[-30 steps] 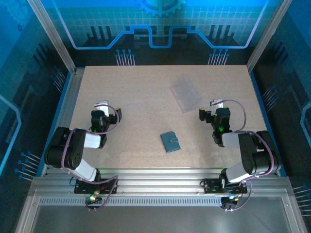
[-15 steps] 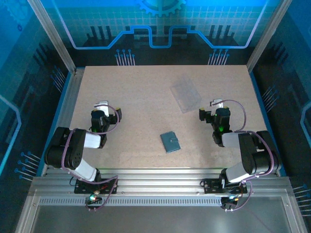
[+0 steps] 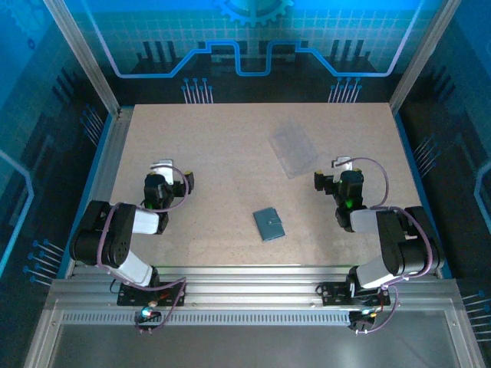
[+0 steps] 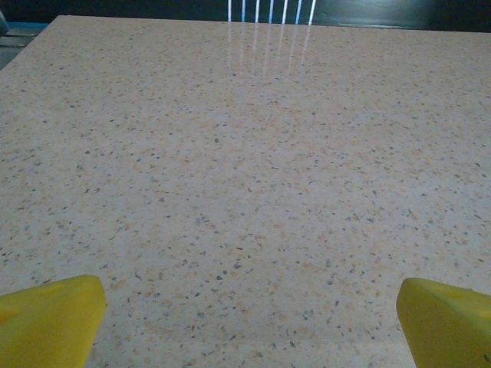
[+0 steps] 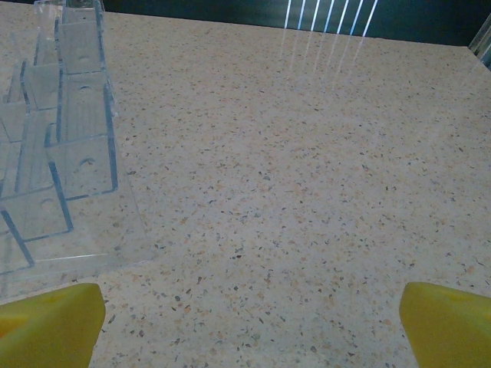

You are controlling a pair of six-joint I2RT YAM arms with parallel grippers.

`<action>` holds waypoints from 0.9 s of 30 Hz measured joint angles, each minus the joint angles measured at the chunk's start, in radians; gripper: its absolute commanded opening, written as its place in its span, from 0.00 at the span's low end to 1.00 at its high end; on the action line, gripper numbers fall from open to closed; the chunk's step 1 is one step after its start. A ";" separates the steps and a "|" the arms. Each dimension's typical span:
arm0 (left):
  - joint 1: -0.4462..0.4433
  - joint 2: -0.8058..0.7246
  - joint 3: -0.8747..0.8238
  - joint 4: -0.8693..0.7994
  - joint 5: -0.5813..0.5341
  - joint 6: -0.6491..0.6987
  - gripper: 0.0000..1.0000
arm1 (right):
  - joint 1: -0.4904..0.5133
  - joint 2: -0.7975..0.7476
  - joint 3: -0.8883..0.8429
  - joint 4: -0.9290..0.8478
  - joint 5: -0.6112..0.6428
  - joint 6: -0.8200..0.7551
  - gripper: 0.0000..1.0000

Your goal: Put the credit cards into the card holder

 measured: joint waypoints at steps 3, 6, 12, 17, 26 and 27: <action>0.005 -0.001 -0.075 0.138 -0.027 -0.008 0.99 | 0.000 0.000 0.000 0.000 0.000 0.000 1.00; 0.032 0.013 -0.167 0.260 -0.047 -0.031 0.99 | 0.000 0.000 0.000 0.000 0.000 0.000 1.00; 0.043 0.006 -0.044 0.119 -0.042 -0.043 0.99 | 0.000 0.000 0.000 0.000 0.000 0.000 1.00; 0.042 -0.010 0.001 0.076 -0.034 -0.042 0.99 | 0.000 0.000 0.000 0.000 0.000 0.000 1.00; 0.042 -0.010 0.001 0.025 -0.026 -0.042 0.99 | 0.000 0.000 0.000 0.000 0.000 0.000 1.00; 0.042 -0.010 0.001 0.021 -0.023 -0.042 0.99 | 0.000 0.000 0.000 0.000 0.000 0.000 1.00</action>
